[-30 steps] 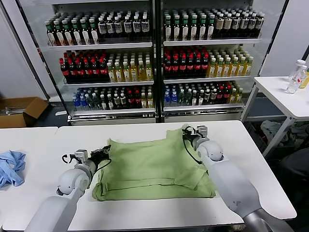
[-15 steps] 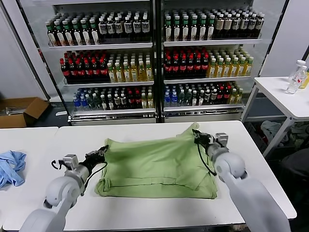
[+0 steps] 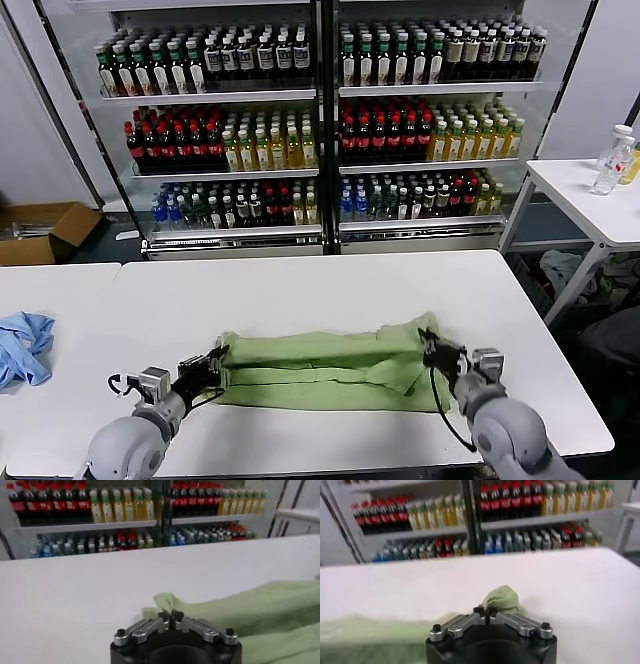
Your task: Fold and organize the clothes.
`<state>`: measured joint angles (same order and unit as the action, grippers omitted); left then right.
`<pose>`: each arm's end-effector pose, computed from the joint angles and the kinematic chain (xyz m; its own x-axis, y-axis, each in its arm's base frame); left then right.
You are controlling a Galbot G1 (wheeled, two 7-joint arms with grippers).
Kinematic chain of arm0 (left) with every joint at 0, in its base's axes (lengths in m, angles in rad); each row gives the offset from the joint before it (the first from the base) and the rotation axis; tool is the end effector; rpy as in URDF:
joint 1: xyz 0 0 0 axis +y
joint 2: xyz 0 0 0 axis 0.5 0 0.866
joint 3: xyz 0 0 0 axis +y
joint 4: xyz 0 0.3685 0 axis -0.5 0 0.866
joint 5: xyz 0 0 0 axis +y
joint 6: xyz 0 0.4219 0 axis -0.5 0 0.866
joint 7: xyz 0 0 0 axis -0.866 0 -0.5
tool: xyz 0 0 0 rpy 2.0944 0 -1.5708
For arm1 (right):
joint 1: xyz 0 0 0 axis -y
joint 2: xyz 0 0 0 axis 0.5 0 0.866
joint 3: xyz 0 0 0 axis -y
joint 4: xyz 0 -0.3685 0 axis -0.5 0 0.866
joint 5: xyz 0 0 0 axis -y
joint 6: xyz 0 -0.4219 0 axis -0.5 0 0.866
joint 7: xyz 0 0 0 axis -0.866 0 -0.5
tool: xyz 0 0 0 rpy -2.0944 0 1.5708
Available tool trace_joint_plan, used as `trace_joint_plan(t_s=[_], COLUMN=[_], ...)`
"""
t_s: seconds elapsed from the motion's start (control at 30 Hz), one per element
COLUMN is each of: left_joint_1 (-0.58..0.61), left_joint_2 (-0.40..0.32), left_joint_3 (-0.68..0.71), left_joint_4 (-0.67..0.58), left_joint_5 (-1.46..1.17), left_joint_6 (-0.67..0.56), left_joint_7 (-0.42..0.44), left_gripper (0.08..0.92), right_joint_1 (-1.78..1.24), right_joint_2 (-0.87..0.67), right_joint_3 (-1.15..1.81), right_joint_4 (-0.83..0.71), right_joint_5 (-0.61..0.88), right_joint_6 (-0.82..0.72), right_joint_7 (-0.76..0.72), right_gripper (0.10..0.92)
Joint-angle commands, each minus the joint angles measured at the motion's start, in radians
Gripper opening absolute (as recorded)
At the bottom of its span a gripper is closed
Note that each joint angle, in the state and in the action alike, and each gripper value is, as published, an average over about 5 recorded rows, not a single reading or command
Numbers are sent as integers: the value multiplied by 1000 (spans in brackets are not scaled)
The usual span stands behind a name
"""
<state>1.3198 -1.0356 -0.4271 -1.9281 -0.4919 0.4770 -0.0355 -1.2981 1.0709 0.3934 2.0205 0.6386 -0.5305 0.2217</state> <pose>0.3225 0.0799 -0.3077 -0.8635 0.1970 0.4642 0.2254 0.9742 0.0059 0.3187 -0.0454 -0.2738 -0.8803 -0.1625 0.4457 -0.1333 0.9864 0.0963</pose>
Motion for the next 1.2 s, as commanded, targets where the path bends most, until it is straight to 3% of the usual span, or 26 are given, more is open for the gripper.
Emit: trace_joint_plan(t_s=[0.03, 0.27, 0.5, 0.63, 0.8, 1.0, 1.2], left_joint_1=[81, 35, 48, 59, 74, 112, 163], left_joint_2=[-136, -239, -240, -223, -163, -23, 90], left_joint_3=[24, 67, 66, 37, -54, -358, -638], left_joint_4=[-36, 61, 65, 50, 35, -16, -115], left_joint_5=[258, 317, 264, 172, 73, -19, -181], left_joint_6=[-94, -25, 21, 28, 9, -9, -13], left_joint_7=[-173, -228, -216, -204, -174, -134, -129], left_gripper=[232, 431, 571, 484, 337, 165, 118], right_joint_1=[-198, -236, -241, -238, -231, -203, -162], right_joint_2=[37, 46, 43, 47, 47, 31, 24], right_joint_3=[75, 83, 95, 93, 93, 91, 64], right_joint_4=[122, 140, 149, 154, 159, 159, 144], right_joint_5=[-73, -88, -80, -76, -67, -52, -48], right_joint_6=[-15, -8, -9, -10, -9, -6, -4], right_joint_7=[8, 4, 4, 6, 12, 18, 19], right_gripper=[306, 496, 704, 797, 822, 823, 823])
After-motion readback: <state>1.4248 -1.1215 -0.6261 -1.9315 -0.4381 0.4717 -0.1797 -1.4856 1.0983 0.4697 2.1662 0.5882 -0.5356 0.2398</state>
